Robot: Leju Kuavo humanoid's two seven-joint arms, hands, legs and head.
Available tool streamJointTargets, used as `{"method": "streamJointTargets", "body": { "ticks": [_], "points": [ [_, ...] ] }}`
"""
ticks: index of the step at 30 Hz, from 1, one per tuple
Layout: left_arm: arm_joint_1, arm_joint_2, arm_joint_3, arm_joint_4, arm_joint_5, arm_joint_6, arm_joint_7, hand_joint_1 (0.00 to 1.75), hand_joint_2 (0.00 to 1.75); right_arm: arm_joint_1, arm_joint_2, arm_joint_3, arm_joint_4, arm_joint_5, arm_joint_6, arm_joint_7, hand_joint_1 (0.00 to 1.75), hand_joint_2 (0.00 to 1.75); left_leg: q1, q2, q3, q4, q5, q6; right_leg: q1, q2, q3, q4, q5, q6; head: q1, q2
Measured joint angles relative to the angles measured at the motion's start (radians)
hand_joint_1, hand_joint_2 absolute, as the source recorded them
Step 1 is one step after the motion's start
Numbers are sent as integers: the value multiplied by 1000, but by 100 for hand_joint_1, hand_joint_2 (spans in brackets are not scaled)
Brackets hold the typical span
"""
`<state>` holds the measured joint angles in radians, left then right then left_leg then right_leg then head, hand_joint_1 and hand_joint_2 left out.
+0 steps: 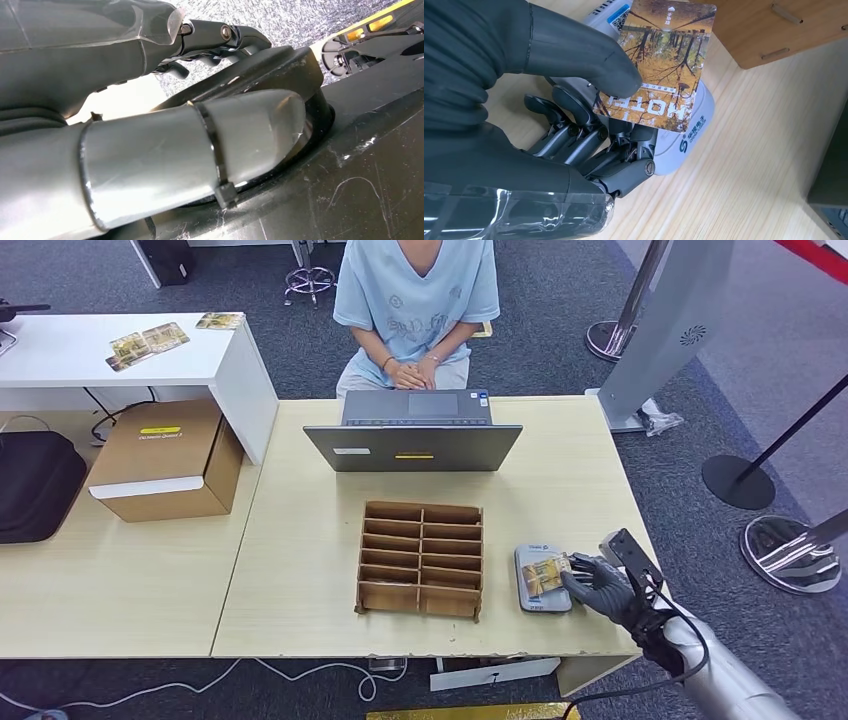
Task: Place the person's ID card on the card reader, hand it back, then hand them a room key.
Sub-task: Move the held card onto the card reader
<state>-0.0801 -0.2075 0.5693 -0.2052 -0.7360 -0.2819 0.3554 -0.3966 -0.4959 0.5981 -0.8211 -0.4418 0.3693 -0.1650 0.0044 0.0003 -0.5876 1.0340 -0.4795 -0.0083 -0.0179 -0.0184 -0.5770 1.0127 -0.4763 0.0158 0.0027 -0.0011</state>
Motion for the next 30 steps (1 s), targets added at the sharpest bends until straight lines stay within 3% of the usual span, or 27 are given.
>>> {"method": "streamJointTargets", "body": {
  "ticks": [19, 30],
  "points": [
    [0, 0, 16, 0, 2, 0, 0, 0, 0, -33, 32, 41, 22, 17, -18, -24, 175, 175, -1, 0, 0, 0, 0, 0, -1, 0, -1, 0, 0, 0, 0, 0],
    [0, 0, 21, 0, 3, 0, 2, 0, 0, -110, 32, 79, 30, 173, -96, 56, 175, 175, -1, 0, 0, 0, 0, 0, -1, 0, -1, 0, 0, 0, 0, 0]
  ]
}}
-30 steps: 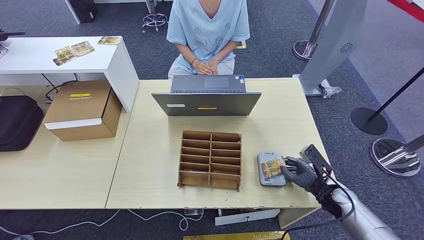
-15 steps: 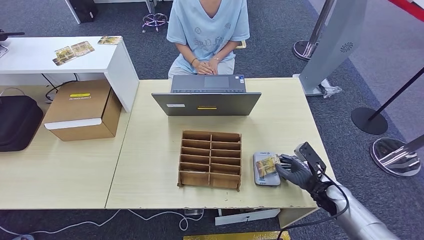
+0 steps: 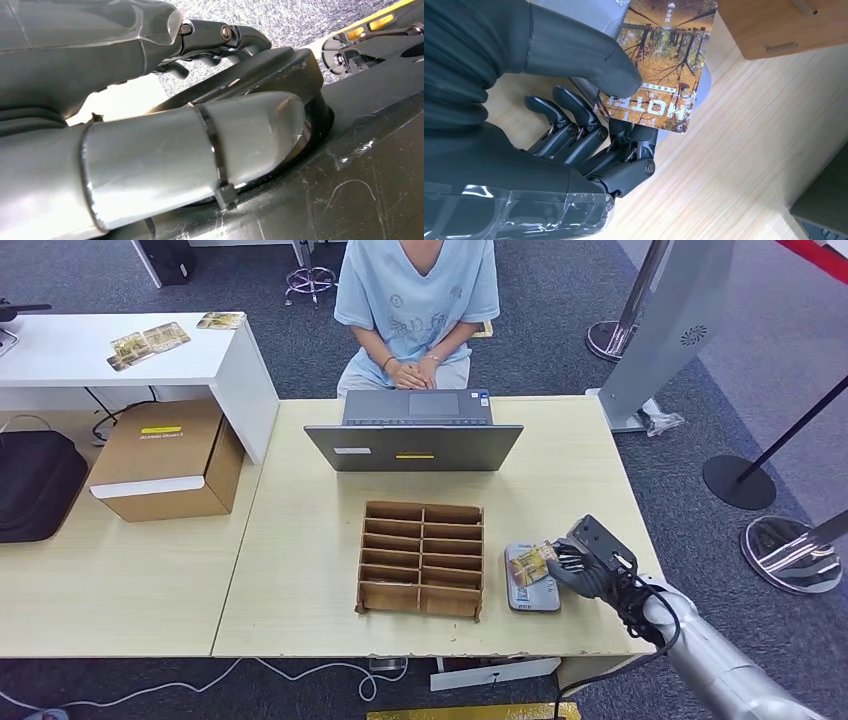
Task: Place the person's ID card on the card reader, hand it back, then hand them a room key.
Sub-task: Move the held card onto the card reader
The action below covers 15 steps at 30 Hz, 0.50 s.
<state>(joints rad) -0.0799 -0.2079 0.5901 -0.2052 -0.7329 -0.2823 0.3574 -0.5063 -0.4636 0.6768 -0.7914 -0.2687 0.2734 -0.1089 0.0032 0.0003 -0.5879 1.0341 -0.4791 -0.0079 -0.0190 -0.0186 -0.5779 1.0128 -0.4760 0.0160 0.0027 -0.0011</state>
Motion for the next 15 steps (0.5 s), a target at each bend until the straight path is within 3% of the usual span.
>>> {"method": "streamJointTargets", "body": {
  "ticks": [3, 9, 15],
  "points": [
    [0, 0, 4, 0, 0, 0, 0, 0, 0, -9, 0, 12, 0, 64, -53, -2, 175, 175, 0, 0, 0, 0, 0, 0, 0, 0, 0, 0, 0, 0, 0, 0],
    [0, -1, 13, 0, -1, -1, 0, 0, 0, -23, 0, 41, -33, 350, -273, 18, 175, 175, 0, 0, 0, 0, 0, 0, 0, 0, -1, 0, 0, 0, 0, 0],
    [0, -1, 14, 0, -11, -3, -1, 0, 0, 24, -10, 27, -95, 423, -303, 41, 175, 175, 0, 0, 0, 0, 0, 0, 0, 0, -1, 0, 0, 0, 0, 0]
  ]
}}
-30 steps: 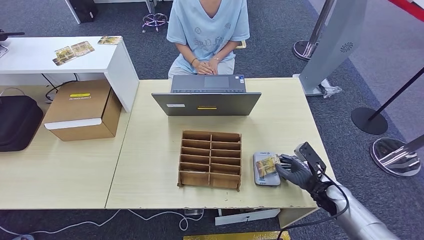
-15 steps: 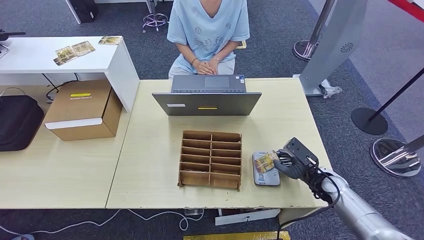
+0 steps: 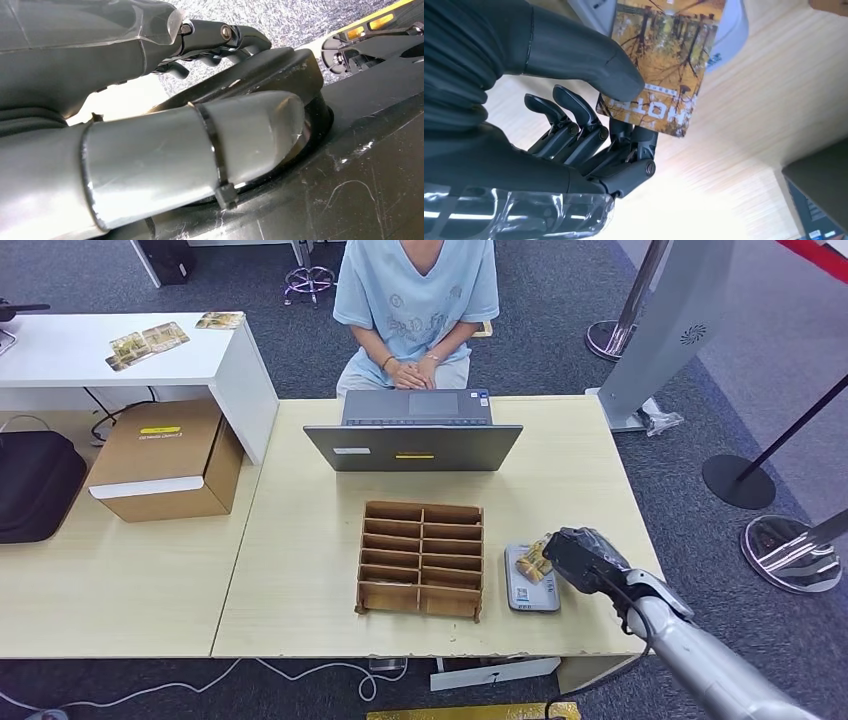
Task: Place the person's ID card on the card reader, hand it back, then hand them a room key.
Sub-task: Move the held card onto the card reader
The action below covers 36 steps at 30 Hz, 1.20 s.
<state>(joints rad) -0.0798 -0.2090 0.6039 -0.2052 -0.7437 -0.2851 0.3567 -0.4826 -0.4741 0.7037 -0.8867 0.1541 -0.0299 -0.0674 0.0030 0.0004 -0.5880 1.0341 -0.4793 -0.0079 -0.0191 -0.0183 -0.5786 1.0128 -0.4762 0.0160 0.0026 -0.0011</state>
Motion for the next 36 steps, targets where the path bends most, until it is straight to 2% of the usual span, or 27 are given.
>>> {"method": "streamJointTargets", "body": {
  "ticks": [13, 27, 30, 36],
  "points": [
    [0, -1, 0, 0, -16, -5, 0, 0, 0, 72, -15, -80, -72, 113, -5, 16, 175, 175, 0, 0, 0, 0, 0, 0, 0, 0, 0, 0, 0, 0, 0, 0],
    [0, -3, 0, 0, -24, -6, 0, 0, 0, 109, -12, -142, -103, 156, -1, 11, 175, 175, 0, 0, 0, 0, 0, 0, 0, 0, 0, 0, 0, 0, 0, 0],
    [0, -4, 1, 0, -25, -6, 0, 0, 0, 115, -6, -156, -106, 154, -24, -18, 175, 175, 0, 0, 0, 0, 0, 0, 0, 0, 0, 0, 0, 0, 0, 0],
    [0, -4, 1, 0, -30, -6, -1, 0, 0, 122, 38, -204, -115, 140, -147, -122, 175, 175, 0, 0, -1, 0, 0, 0, 0, 0, 0, 0, 0, 0, 0, 0]
  ]
}}
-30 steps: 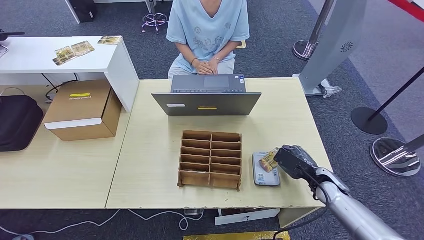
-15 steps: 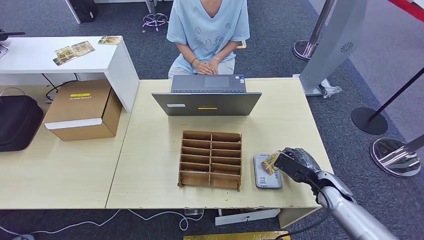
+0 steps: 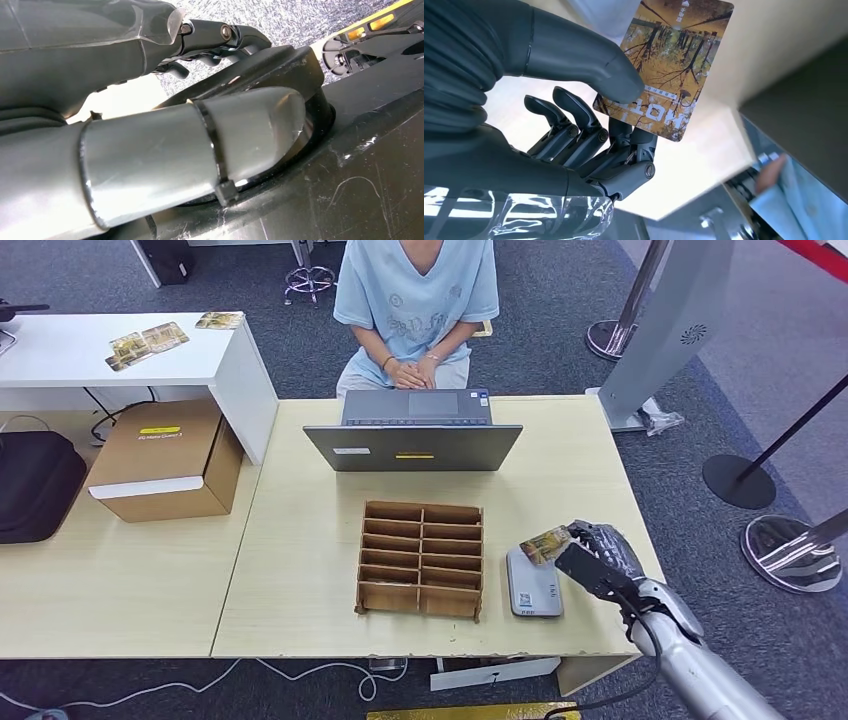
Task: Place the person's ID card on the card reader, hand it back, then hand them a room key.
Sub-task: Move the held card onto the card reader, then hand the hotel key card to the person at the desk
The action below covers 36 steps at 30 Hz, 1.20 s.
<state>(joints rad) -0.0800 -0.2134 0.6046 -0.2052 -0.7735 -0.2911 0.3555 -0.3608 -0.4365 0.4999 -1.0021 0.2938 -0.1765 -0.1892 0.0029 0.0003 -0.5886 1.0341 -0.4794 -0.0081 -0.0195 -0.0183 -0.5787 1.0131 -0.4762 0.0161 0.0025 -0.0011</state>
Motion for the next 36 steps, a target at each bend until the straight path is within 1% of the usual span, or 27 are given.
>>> {"method": "streamJointTargets", "body": {
  "ticks": [3, 6, 8, 11, 13, 16, 19, 21, 25, 28, 32, 36],
  "points": [
    [0, 0, 0, 0, -4, 0, 0, 0, 0, -5, 34, -23, -4, -12, -61, -51, 175, 175, 0, 0, 0, 0, 0, 0, 0, 0, 0, 0, 0, 0, 0, 0],
    [0, 0, 0, 0, -5, 0, -1, 0, 0, -15, 60, -37, -5, -18, -86, -71, 175, 175, 0, -1, 0, 0, 0, 0, 0, 0, 0, 0, 0, 0, 0, 0],
    [0, -1, 0, 0, -6, 0, -1, 0, 0, -20, 76, -45, -7, -14, -123, -92, 175, 175, 0, -1, 0, 0, 0, 0, 0, -1, 0, 1, 0, 0, 0, 0],
    [-1, -1, 0, 0, -11, 0, -1, 0, 0, -35, 109, -59, -17, 22, -231, -134, 175, 175, 0, 0, 0, 0, 0, 0, 0, 0, 0, 1, 0, 0, 0, 0],
    [-1, -1, 0, 0, -16, 0, -1, 0, 0, -54, 134, -64, -27, 53, -300, -148, 175, 175, 0, 0, 0, 0, 0, 0, 0, 0, 0, 1, 0, 0, 0, 0],
    [-2, -1, 0, 0, -21, -2, -1, 0, 0, -84, 164, -70, -41, 96, -365, -158, 175, 175, 0, -1, 0, 0, 1, 0, 0, -1, 0, 1, 0, 0, 0, 0],
    [-3, -1, 0, 0, -28, -3, -1, 0, 0, -118, 190, -79, -51, 152, -451, -189, 175, 175, 0, -1, -1, 0, 1, 0, 0, 0, 0, 1, 0, 0, 0, 0],
    [-4, -1, 0, 0, -32, -3, -1, 0, 0, -153, 210, -87, -55, 184, -488, -210, 175, 175, 0, 0, 0, 0, 1, 0, -1, 1, -1, 1, 0, 0, 0, 0],
    [-4, -1, 0, 0, -35, -3, -1, 0, 0, -228, 267, -112, -61, 211, -498, -250, 175, 175, 0, 0, 0, 0, 1, 0, 0, 1, -1, 1, 0, 0, 0, 0],
    [-5, -1, 0, 0, -40, -3, 0, 0, 0, -269, 319, -134, -63, 269, -498, -265, 175, 175, 0, 0, 0, 0, 2, 0, 0, 1, -1, 2, 1, -1, 0, 0],
    [-6, -1, 0, 0, -46, -3, 0, 0, 0, -297, 380, -170, -67, 388, -498, -273, 175, 175, 0, 0, 0, 0, 2, 0, 0, 1, -1, 2, 0, -1, 0, 0],
    [-6, -1, 0, 0, -49, -3, 0, 0, 0, -311, 424, -194, -69, 412, -498, -274, 175, 175, 1, -1, 0, 0, 2, 0, 0, 0, -1, 2, 0, -1, 0, 0]
  ]
}}
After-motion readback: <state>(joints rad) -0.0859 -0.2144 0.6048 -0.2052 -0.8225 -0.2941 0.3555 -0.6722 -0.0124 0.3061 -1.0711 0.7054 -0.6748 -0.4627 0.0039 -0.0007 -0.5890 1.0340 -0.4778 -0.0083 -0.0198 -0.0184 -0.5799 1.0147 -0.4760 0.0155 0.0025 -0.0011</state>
